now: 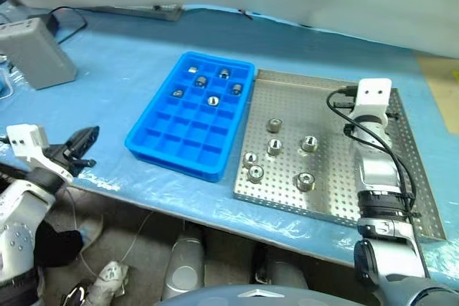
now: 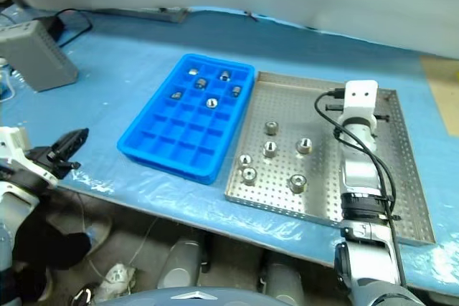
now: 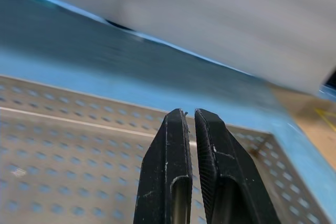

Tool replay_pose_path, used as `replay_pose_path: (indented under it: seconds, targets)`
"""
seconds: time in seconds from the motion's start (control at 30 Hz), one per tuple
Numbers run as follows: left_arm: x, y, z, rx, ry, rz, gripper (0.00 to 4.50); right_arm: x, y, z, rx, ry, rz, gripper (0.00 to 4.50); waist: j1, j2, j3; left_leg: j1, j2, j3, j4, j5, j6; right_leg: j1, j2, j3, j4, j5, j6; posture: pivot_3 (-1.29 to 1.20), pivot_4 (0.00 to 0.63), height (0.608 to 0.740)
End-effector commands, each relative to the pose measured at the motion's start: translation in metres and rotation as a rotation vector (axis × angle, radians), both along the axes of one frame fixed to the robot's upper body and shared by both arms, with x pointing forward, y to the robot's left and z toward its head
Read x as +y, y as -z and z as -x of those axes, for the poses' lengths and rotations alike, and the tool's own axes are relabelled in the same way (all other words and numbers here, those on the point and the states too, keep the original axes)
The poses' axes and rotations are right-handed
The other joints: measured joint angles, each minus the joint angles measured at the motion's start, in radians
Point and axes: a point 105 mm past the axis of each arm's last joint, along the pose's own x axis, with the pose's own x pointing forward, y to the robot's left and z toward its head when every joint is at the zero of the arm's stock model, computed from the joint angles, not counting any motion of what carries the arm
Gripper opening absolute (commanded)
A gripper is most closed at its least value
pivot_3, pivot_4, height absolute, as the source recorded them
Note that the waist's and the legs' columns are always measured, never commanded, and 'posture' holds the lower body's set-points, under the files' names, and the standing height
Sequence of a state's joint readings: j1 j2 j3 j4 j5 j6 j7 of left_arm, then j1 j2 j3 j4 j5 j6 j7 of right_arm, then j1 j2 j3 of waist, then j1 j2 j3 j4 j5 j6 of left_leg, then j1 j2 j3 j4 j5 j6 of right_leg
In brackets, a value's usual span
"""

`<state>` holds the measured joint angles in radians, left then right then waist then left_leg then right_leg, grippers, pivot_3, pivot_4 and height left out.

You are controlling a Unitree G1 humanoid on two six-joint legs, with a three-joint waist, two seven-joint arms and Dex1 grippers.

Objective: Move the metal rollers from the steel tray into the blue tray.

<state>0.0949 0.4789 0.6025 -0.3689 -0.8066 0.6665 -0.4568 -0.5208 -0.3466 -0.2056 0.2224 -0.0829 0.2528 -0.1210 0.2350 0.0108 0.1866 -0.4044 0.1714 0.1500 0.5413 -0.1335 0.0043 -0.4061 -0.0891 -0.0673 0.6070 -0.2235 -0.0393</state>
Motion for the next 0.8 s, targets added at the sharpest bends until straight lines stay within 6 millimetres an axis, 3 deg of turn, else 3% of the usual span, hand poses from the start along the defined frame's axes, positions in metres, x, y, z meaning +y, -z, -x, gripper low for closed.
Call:
replay_pose_path:
  seconds: [0.03,0.07,0.2,0.37,0.57,0.73,0.8]
  targets:
    - [-0.027,-0.012,0.003,-0.039,0.093,-0.007,0.91,0.007,-0.012,-0.003,-0.053,-0.025,0.013,0.22,0.023,0.000,0.000,0.000,0.000,0.000,0.000,0.000,0.000,0.000,0.000,0.000,0.000,0.000,0.000,0.51,0.150,0.740]
    - [-0.032,-0.012,0.002,-0.038,0.113,-0.004,0.91,0.009,-0.013,-0.003,-0.057,-0.029,0.013,0.22,0.032,0.000,0.000,0.000,0.000,0.000,0.000,0.000,0.000,0.000,0.000,0.000,0.000,0.000,0.000,0.51,0.150,0.740]
    - [-0.093,-0.012,-0.010,-0.051,0.300,-0.024,0.91,0.021,-0.018,0.004,-0.084,-0.075,0.016,0.22,0.057,0.000,0.000,0.000,-0.001,0.000,0.000,0.000,0.000,0.000,0.000,0.003,0.000,0.001,0.002,0.45,0.150,0.740]
    - [-0.108,-0.027,-0.059,-0.129,0.280,-0.009,0.91,0.035,-0.024,0.018,-0.116,-0.120,0.059,0.22,0.053,0.001,-0.001,0.001,0.000,0.000,0.000,0.001,-0.002,-0.001,0.003,0.004,0.002,0.001,0.003,0.33,0.150,0.740]
    - [-0.139,-0.043,-0.125,-0.199,0.290,0.014,0.91,0.023,-0.030,0.042,-0.145,-0.049,0.055,0.22,0.002,0.001,-0.001,0.000,-0.002,0.001,0.002,0.005,-0.008,-0.001,0.003,0.008,0.000,0.007,0.012,0.20,0.150,0.740]
    - [-0.166,-0.043,-0.147,-0.204,0.389,0.007,0.91,0.023,-0.034,0.060,-0.154,-0.059,0.051,0.22,-0.061,0.000,-0.001,-0.001,-0.004,0.001,0.002,0.005,-0.007,-0.001,0.002,0.008,-0.001,0.008,0.012,0.06,0.150,0.740]
    - [-0.172,-0.041,-0.148,-0.201,0.446,-0.007,0.91,0.020,-0.030,0.065,-0.135,-0.071,-0.038,0.22,-0.091,0.000,-0.001,-0.001,-0.003,0.002,0.002,0.004,-0.007,-0.002,0.003,0.008,-0.001,0.010,0.008,0.03,0.150,0.740]
